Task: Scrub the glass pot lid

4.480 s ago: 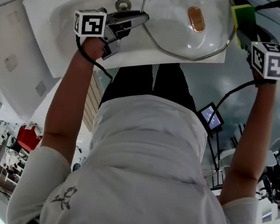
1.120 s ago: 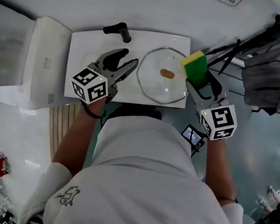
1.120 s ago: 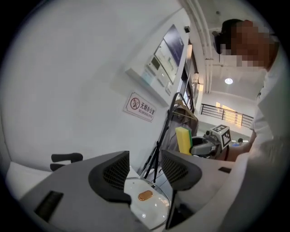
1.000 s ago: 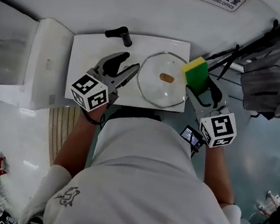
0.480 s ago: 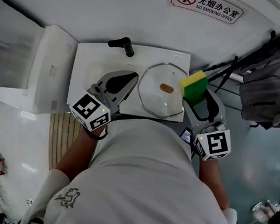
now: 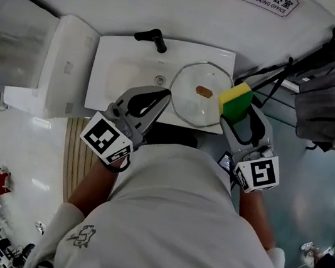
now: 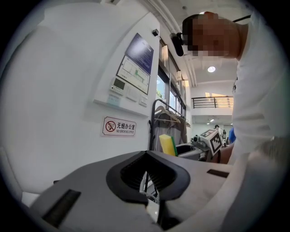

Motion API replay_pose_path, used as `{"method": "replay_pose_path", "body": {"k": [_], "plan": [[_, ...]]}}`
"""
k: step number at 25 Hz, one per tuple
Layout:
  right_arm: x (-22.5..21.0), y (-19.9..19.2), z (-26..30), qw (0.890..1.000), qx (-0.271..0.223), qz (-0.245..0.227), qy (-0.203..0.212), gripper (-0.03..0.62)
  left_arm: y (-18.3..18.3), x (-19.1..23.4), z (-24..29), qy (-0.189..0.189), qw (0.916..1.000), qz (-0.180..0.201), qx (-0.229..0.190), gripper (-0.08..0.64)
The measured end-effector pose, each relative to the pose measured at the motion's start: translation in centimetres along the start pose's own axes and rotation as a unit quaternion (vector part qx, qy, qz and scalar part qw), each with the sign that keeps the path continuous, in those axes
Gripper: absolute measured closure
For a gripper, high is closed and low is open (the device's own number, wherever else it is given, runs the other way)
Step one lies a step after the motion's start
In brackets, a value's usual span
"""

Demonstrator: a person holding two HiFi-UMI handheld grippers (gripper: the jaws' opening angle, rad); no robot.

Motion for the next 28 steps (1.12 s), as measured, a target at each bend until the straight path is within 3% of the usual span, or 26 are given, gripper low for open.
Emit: {"method": "replay_pose_path", "body": {"k": [7, 15, 28], "plan": [[1.5, -0.5, -1.0, 1.0, -0.002, 0.013, 0.004, 0.301, -1.3, -1.2, -2.0, 0.01, 0.9998, -0.013, 0.009, 0.561], [5.4, 1.1, -1.7, 1.0, 0.003, 0.005, -0.019, 0.301, -1.8, -1.3, -5.1, -0.021, 0.9996, -0.013, 0.012, 0.561], [17.1, 7.0, -2.3, 0.997, 0.016, 0.003, -0.077, 0.301, -3.0, -0.4, -19.3, -0.086, 0.9953, -0.043, -0.011, 0.561]]}}
Point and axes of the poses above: the fingertips, and each gripper's own axes: z forward along the fingers, x to its left, y out of its top, the point moved 4 cm from there along -z, backward along the fingers, and after that the axes turned 15 degrees about -z, right-handed, at the moved point
